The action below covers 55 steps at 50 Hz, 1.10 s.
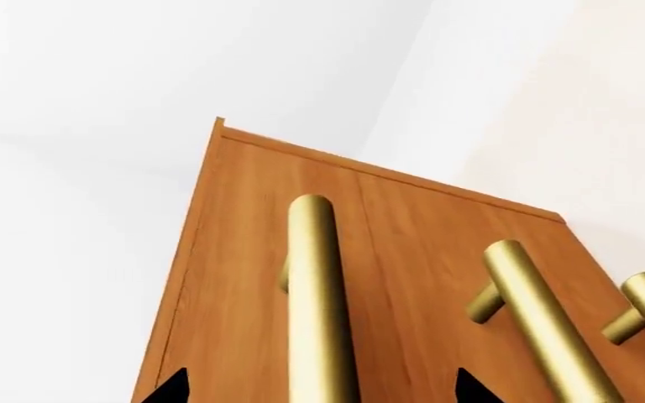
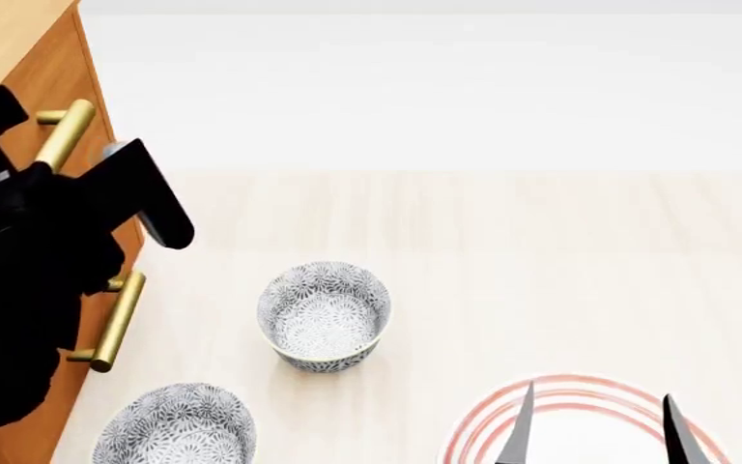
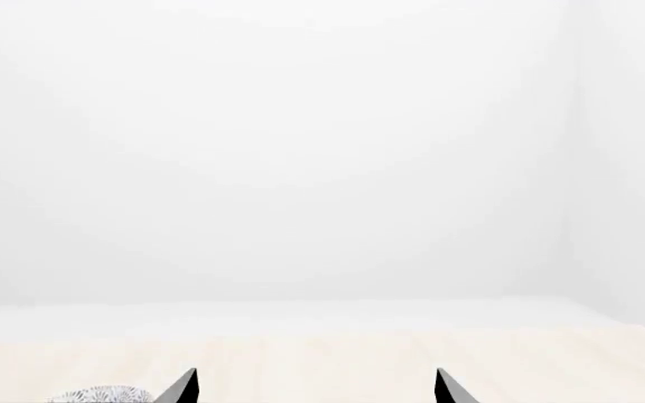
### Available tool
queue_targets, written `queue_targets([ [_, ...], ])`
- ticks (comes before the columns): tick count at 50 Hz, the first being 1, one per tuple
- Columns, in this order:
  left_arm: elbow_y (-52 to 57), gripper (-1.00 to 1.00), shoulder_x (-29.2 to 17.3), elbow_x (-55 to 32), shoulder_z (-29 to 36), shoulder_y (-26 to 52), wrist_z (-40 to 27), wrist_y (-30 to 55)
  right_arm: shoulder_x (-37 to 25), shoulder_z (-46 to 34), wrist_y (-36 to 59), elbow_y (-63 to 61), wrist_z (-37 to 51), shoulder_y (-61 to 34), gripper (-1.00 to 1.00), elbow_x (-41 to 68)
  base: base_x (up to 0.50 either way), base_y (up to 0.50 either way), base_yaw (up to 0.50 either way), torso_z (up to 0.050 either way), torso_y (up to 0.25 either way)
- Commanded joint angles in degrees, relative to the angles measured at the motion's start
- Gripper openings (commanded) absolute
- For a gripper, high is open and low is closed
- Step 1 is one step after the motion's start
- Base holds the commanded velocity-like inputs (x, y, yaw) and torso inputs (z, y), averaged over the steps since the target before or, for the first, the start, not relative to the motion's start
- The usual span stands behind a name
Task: Open the top drawer of the cabinet.
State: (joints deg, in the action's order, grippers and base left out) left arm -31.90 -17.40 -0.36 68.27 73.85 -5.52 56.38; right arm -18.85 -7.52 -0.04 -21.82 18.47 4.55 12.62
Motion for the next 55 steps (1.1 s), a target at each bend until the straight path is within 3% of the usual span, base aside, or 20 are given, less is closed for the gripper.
queue_targets([
  [1, -10.52, 1.00, 2.51, -2.56, 1.03, 1.00, 0.70, -3.16, -0.20, -0.15, -0.15, 0.11, 0.06, -0.01, 1.00, 0.18, 0.00, 0.00, 0.00, 0.000, 0.000],
  [13, -16.34, 1.00, 4.54, -1.86, 2.17, 1.44, 1.08, -5.46, -0.35, -0.28, -0.38, 0.31, 0.17, 0.01, 1.00, 0.37, 0.00, 0.00, 0.00, 0.000, 0.000],
  [14, -16.98, -1.00, 4.74, -1.80, 2.22, 1.50, 1.06, -5.84, -0.36, -0.30, -0.45, 0.36, 0.18, 0.01, 1.00, 0.35, 0.00, 0.00, 0.00, 0.000, 0.000],
  [46, -10.45, -1.00, 3.11, -1.60, 2.45, 1.50, 1.13, -2.96, -0.95, -0.29, -0.43, 0.03, 0.77, -0.03, 1.00, 0.93, 0.00, 0.00, 0.00, 0.000, 0.000],
  [55, -3.14, -1.00, 1.87, -2.06, 1.96, 1.84, 1.52, 0.42, -1.09, -0.43, -0.57, -0.10, 0.88, 0.07, 1.00, 0.93, -0.01, 0.00, 0.00, 0.000, 0.006],
])
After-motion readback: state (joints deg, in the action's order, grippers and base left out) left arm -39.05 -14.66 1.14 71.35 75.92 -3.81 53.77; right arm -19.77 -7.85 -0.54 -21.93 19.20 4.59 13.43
